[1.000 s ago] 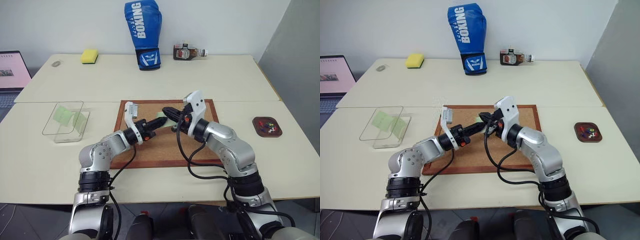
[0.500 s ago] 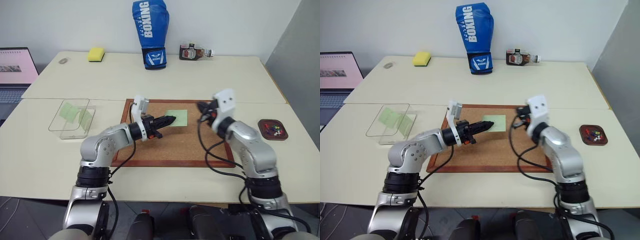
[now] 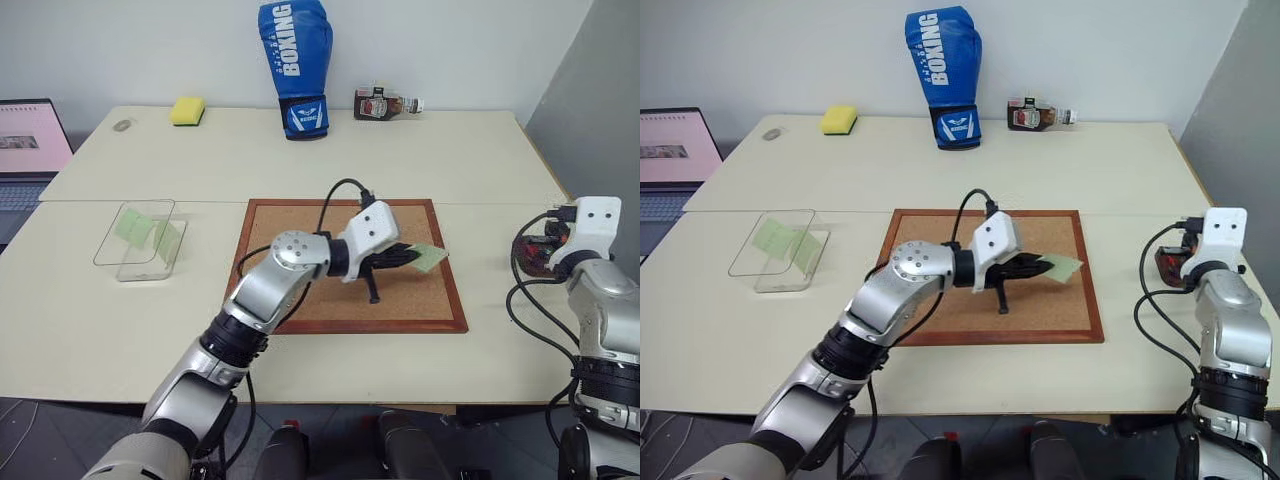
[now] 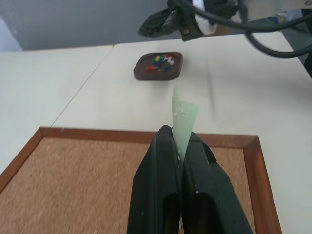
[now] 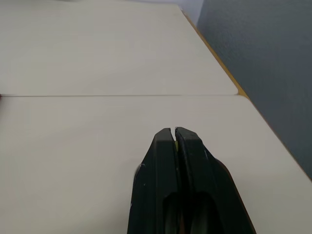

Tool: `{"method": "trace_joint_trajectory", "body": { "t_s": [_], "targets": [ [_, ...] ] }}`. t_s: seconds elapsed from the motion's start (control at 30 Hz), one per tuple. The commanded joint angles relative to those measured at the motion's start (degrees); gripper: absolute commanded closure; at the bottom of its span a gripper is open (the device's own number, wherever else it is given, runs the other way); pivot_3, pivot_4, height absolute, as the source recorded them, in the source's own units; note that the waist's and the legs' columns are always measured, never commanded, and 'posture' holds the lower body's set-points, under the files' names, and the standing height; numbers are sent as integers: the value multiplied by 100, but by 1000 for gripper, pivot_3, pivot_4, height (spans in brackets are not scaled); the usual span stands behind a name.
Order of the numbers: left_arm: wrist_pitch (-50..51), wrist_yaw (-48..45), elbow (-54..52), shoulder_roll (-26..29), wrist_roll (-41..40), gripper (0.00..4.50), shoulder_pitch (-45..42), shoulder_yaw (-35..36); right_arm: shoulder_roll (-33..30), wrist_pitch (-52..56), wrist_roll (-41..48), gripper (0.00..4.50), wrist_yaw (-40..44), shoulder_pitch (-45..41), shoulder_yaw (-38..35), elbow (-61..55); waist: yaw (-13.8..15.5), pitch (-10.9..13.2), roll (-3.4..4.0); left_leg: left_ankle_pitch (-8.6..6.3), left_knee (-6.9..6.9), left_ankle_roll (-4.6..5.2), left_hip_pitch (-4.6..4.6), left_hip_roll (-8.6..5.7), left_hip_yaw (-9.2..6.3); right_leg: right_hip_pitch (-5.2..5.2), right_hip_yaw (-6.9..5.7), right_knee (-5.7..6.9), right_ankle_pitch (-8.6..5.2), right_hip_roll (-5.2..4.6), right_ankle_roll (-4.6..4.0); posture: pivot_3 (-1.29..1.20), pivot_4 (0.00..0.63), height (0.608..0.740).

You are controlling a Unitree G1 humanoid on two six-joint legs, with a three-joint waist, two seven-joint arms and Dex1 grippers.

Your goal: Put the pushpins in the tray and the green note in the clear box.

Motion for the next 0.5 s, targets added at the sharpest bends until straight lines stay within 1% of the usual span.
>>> {"method": "trace_joint_trajectory", "body": {
  "t_s": [0.03, 0.3, 0.37, 0.4, 0.47, 0.5],
  "targets": [
    [-107, 26, -108, -140, 89, 4424, -80, 52, -62, 67, 392, 4500, 38, -347, -378, 246, -2, 0, 0, 0, 0, 0, 0, 0, 0, 0, 0, 0, 0, 0, 0, 0, 150, 740],
    [2, 9, -232, -89, 228, 4424, 87, 130, -179, -56, 582, 4500, 46, -626, -494, 1000, 8, 0, 1, 0, 0, 1, -1, -1, -1, 1, 0, -1, 0, -1, 1, 0, 150, 740],
    [-29, 11, -222, -46, 292, 4500, 130, 111, -202, -110, 608, 4040, 30, -677, -498, 1142, 15, 0, 1, 0, 0, 1, -2, -2, -1, 1, 0, -1, 1, -1, 2, 0, 150, 740],
    [-31, 3, -231, -31, 306, 4500, 152, 105, -208, -127, 621, 3973, 27, -699, -497, 1196, 16, 0, 1, 0, 0, 1, -1, -2, -2, 1, -1, 0, 1, -1, 2, 0, 150, 740],
    [-8, -10, -256, -30, 310, 4500, 174, 112, -237, -187, 594, 3385, 24, -721, -460, 1281, 13, 0, 2, 0, 0, 1, 0, -2, -2, 1, -1, 0, 1, 0, 1, 0, 150, 740],
    [8, -12, -271, -32, 311, 4500, 181, 121, -255, -222, 565, 3268, 8, -723, -437, 1320, 13, 0, 2, 0, 0, 1, -1, -2, -1, 1, 0, 0, 1, 0, 1, 0, 150, 740]
  ]
}}
